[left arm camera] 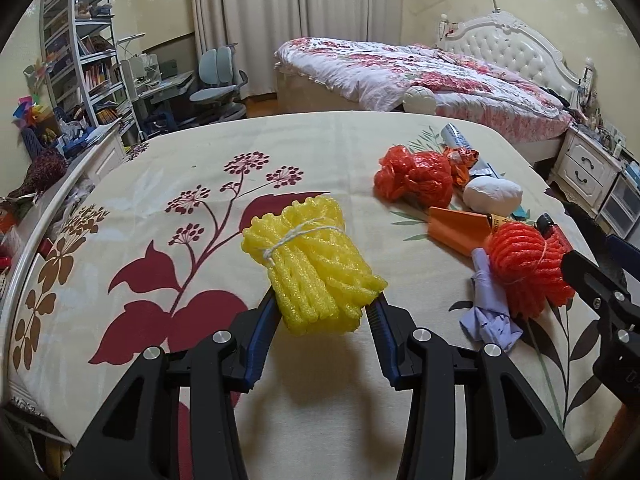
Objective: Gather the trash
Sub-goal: 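Grasp the yellow foam net with the left tool while the right tool grasps the orange foam net, then carry both foam nets over the black bin and open both tools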
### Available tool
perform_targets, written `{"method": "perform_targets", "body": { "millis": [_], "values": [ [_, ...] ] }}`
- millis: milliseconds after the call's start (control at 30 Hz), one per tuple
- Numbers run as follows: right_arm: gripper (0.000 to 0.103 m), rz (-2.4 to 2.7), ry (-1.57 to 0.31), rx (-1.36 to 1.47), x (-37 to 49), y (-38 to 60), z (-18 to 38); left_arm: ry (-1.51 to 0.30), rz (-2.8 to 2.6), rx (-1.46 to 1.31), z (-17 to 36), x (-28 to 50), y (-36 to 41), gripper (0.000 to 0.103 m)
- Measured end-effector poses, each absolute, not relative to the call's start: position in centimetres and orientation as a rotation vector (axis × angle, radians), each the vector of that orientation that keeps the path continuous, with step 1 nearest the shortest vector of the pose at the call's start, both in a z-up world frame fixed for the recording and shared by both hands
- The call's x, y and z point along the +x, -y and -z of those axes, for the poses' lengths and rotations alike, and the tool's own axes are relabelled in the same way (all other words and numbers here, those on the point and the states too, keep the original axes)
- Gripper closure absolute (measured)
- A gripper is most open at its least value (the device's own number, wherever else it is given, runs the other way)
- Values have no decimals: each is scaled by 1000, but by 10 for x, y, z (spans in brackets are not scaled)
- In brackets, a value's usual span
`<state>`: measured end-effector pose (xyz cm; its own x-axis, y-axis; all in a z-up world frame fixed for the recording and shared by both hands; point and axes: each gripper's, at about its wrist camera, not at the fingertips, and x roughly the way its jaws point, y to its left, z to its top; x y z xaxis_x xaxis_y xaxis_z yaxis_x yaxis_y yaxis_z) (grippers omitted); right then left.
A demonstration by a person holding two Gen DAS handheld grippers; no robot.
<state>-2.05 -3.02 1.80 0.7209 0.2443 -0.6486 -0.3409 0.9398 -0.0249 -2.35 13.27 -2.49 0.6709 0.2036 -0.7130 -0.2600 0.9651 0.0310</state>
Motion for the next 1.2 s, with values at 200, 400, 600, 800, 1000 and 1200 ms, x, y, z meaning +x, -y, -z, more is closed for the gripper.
{"method": "perform_targets", "body": {
  "millis": [200,400,600,800,1000,1200],
  "values": [
    [47,-341,-742,-196,-13,14,-2,-795,-271,-99,28,-25,-142,58],
    [70,-394,-774,-169,-16,14,7,-788,-245,-120,27,-28,-140,58],
    [72,-398,-725,-118,-26,29,-13,-748,-223,-116,13,-32,-130,58],
    [72,-344,-667,-77,-29,59,-36,-707,-167,-111,-3,-27,-107,58],
    [72,-194,-623,-44,-18,113,-49,-675,-70,-82,-15,-10,-65,58],
    [72,-17,-616,-24,5,177,-43,-649,44,-28,-19,15,-5,58]
  ]
}}
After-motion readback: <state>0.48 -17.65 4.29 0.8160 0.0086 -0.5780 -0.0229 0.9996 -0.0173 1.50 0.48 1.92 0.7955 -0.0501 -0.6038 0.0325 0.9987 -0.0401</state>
